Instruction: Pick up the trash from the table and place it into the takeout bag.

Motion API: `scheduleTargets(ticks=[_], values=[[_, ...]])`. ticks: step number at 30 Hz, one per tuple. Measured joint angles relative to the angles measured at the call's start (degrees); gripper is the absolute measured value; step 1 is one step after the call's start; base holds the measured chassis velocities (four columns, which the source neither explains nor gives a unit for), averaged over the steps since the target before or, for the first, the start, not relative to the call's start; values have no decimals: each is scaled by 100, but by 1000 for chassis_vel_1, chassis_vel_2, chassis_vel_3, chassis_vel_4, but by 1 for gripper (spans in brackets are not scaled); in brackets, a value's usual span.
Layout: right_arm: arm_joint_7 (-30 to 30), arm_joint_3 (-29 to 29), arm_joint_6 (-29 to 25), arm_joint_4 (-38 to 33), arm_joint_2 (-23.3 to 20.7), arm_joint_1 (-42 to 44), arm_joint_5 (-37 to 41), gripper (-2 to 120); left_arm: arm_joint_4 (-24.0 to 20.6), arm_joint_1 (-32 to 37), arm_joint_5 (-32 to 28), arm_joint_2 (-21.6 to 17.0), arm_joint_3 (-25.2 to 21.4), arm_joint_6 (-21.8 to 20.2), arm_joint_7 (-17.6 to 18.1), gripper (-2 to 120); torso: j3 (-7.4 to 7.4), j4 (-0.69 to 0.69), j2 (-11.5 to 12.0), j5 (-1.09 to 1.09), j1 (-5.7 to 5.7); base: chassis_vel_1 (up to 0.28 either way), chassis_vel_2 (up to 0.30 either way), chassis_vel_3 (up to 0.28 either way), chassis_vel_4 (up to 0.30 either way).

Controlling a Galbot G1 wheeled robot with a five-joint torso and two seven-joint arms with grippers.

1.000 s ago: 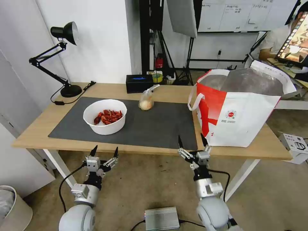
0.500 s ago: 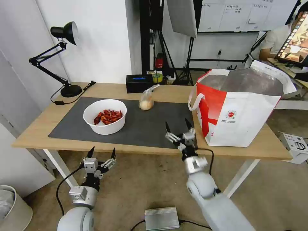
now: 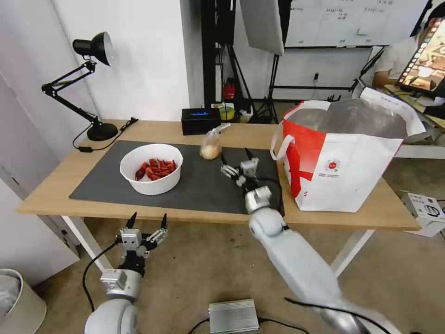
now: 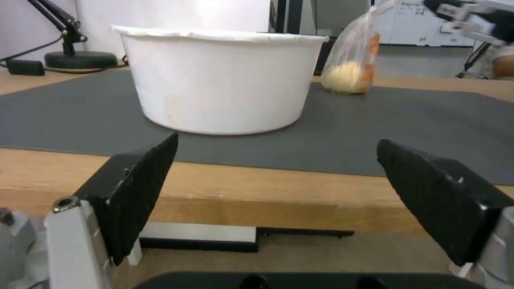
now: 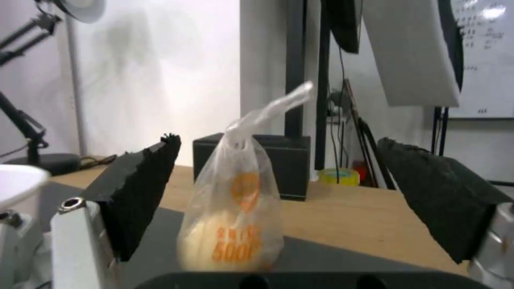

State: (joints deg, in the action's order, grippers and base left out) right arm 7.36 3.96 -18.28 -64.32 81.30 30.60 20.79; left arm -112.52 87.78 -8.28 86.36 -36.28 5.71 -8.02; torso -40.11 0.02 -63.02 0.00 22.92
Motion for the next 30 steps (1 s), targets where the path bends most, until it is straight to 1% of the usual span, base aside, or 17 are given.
scheduleTargets(ticks=[1,3,15,17,19,21,22,24,25,26,30], values=[[0,0,0,0,0,0,0,92,0,0,0,0,0,0,0,100,0,0,0,0,0,0,0,0,0],[14,21,68,231,119,-217,103,92,-2,18,2,17,-6,10,-5,100,-3,-1,3,-2,5,0,0,0,0],[271,259,507,49,100,-418,497,92,8,52,5,23,-48,88,-37,100,-1,-2,2,0,1,0,0,0,0],[371,346,695,25,77,-520,593,93,8,49,5,19,-48,89,-38,100,0,-2,1,0,1,0,0,0,0],[409,375,766,24,72,-554,625,93,8,49,5,19,-49,89,-38,100,1,-2,1,0,0,0,0,0,0],[604,453,1165,65,98,-726,863,94,8,58,5,20,-52,89,-39,100,0,-3,1,0,0,0,0,0,0],[604,453,1165,65,98,-726,863,94,8,58,5,20,-52,89,-39,100,0,-3,1,0,0,0,0,0,0],[693,472,1425,142,148,-830,1000,97,8,68,6,22,-62,89,-41,100,0,-2,1,0,0,0,0,0,0],[693,472,1425,142,148,-830,1000,97,8,68,6,22,-62,89,-41,100,0,-2,1,0,0,0,0,0,0],[738,483,1563,175,173,-881,1048,99,8,71,6,23,-67,89,-42,100,1,-2,0,1,0,0,0,0,0],[806,557,1879,263,213,-995,1265,100,8,83,8,30,-71,89,-46,100,0,-2,0,1,0,0,0,0,0]])
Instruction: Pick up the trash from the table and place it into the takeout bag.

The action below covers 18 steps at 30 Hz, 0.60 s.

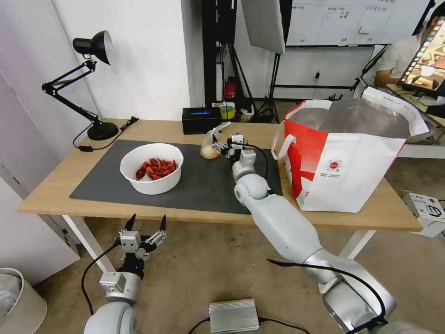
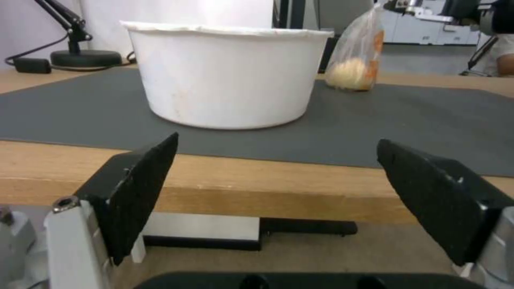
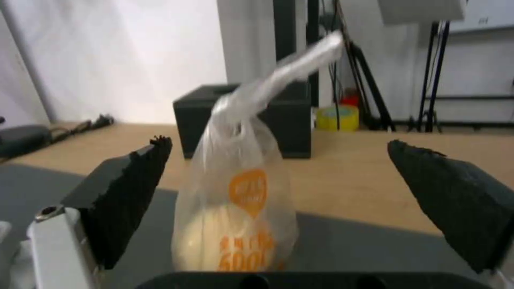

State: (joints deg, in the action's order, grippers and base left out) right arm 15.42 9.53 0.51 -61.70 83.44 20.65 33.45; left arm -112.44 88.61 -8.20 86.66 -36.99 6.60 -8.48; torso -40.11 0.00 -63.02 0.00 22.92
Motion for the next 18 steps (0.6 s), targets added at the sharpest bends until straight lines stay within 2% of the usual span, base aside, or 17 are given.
scheduleTargets(ticks=[7,15,18], values=[[38,52,150,336,173,-249,294,100,0,26,12,-1,-11,0,-6,100,0,0,-1,0,0,0,0,0,0],[-34,55,297,1240,617,-764,376,100,7,51,39,14,-5,4,-13,100,0,1,-1,0,0,0,0,0,0],[-41,73,322,1371,661,-843,445,100,3,60,40,29,-13,7,-14,100,0,1,-1,1,0,0,0,0,0]])
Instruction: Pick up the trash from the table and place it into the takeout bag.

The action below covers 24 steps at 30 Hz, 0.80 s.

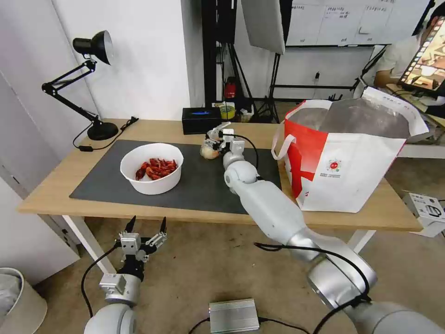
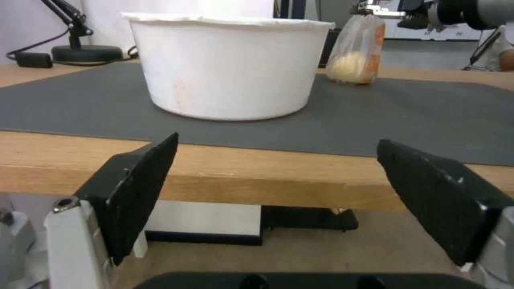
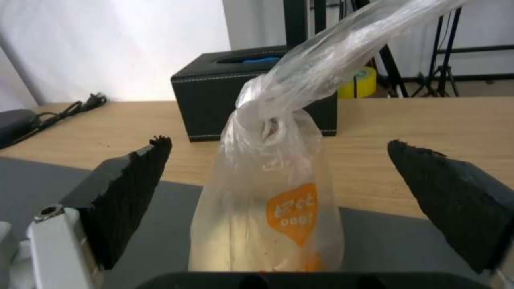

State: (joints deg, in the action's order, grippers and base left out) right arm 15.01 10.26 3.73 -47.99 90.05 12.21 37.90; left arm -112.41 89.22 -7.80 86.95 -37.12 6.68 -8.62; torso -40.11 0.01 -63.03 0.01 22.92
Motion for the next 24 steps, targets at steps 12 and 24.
scheduleTargets(ticks=[12,24], values=[[-224,126,14,435,9,-81,143,100,62,27,85,122,30,77,-36,100,0,-1,0,-1,0,0,0,0,0],[-636,203,-228,816,15,-128,116,100,140,48,110,158,35,170,-56,100,0,-1,0,-1,0,0,0,0,0]])
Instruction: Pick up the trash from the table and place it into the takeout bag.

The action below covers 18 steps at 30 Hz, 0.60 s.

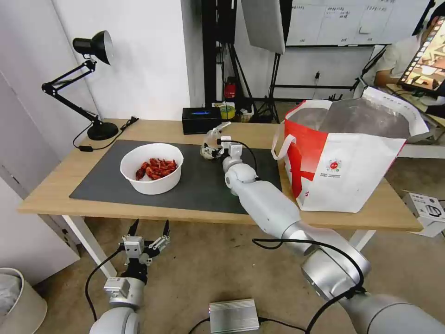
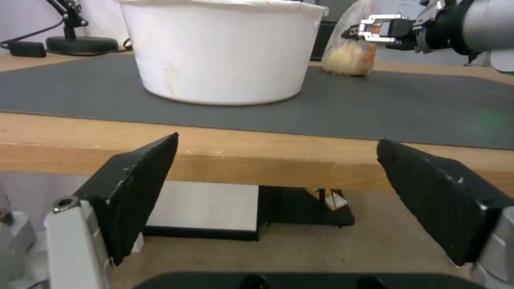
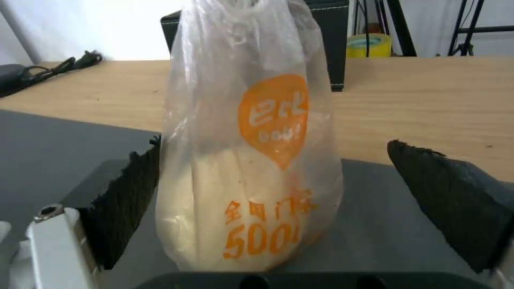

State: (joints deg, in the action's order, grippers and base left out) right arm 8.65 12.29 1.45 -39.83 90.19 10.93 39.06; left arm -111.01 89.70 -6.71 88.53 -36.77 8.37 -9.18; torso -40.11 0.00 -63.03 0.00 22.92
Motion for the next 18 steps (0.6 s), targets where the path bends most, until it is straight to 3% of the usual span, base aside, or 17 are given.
scheduleTargets(ticks=[5,18], values=[[-66,6,-13,90,1,-28,-6,100,6,6,4,12,0,7,-2,100,0,0,0,0,0,0,0,0,0],[-195,-5,-34,317,5,-89,-2,56,8,60,74,106,26,43,-8,100,0,0,0,0,0,0,0,0,0]])
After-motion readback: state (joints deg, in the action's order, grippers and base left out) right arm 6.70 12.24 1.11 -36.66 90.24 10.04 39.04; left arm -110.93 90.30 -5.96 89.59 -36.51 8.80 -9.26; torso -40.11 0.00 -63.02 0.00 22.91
